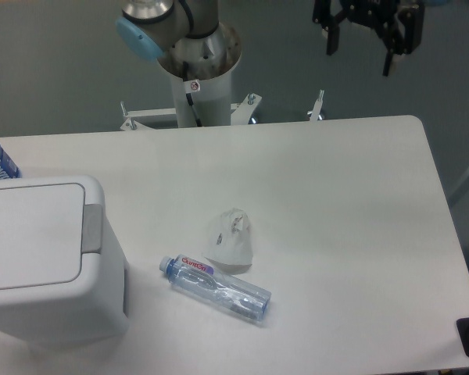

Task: Open the trash can
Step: 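Move the gripper across the table to above the white trash can lid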

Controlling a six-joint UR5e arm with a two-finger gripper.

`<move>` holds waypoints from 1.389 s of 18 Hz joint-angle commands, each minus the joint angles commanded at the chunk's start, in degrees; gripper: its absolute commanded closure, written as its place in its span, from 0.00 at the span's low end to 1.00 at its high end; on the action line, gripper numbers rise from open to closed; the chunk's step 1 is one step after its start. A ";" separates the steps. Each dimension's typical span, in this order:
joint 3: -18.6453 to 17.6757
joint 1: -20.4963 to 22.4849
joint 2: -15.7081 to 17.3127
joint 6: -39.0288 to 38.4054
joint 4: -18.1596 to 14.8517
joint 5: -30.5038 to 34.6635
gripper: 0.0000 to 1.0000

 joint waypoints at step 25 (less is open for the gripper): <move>-0.26 -22.75 -8.52 -60.15 20.99 -0.18 0.00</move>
